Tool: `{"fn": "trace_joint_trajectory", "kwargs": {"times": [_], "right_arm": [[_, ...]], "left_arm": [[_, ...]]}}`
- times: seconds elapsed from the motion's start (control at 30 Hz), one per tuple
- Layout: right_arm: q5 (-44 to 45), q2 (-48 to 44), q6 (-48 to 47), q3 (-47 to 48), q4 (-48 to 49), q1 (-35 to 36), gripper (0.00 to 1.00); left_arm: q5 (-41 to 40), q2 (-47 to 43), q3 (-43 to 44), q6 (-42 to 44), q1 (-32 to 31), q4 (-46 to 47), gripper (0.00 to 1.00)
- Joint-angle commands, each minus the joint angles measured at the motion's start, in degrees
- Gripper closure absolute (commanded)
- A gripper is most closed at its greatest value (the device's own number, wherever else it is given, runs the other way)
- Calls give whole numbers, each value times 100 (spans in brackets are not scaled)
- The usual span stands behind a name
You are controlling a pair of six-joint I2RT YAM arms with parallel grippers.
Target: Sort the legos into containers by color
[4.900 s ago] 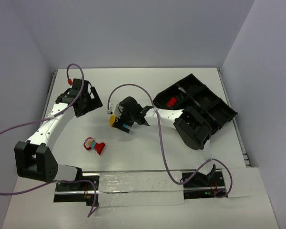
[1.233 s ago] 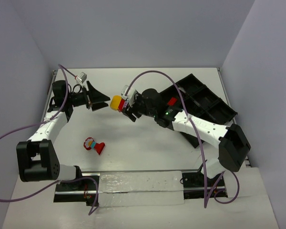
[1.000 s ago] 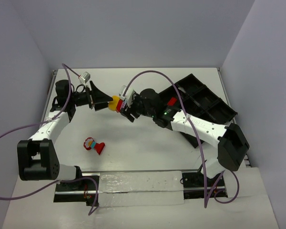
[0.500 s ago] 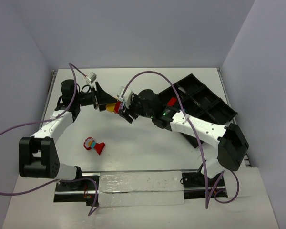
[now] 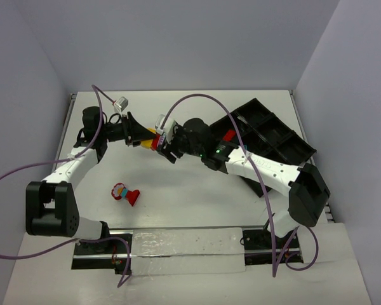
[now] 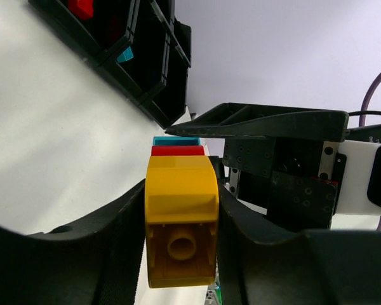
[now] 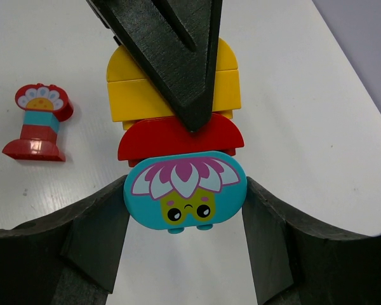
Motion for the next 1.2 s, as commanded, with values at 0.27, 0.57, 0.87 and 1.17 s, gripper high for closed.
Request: {"fn": "trace_joint_trajectory", "kwargs": {"times": [0.27, 0.57, 0.87, 1.17], "right_arm": [[-32, 50, 222, 416, -8, 41, 16], [566, -632, 532, 46, -200, 22, 0], [386, -1672, 2348, -260, -499, -789, 0], [-2298, -529, 3882, 494, -567, -1565, 10]], "left_arm": [[-120, -50, 143, 185, -38, -63, 100], [-298, 29, 58, 97, 51, -98, 100], [-282, 26, 68, 54, 217, -74, 100], [5, -113, -117, -516, 299, 719, 100]]}}
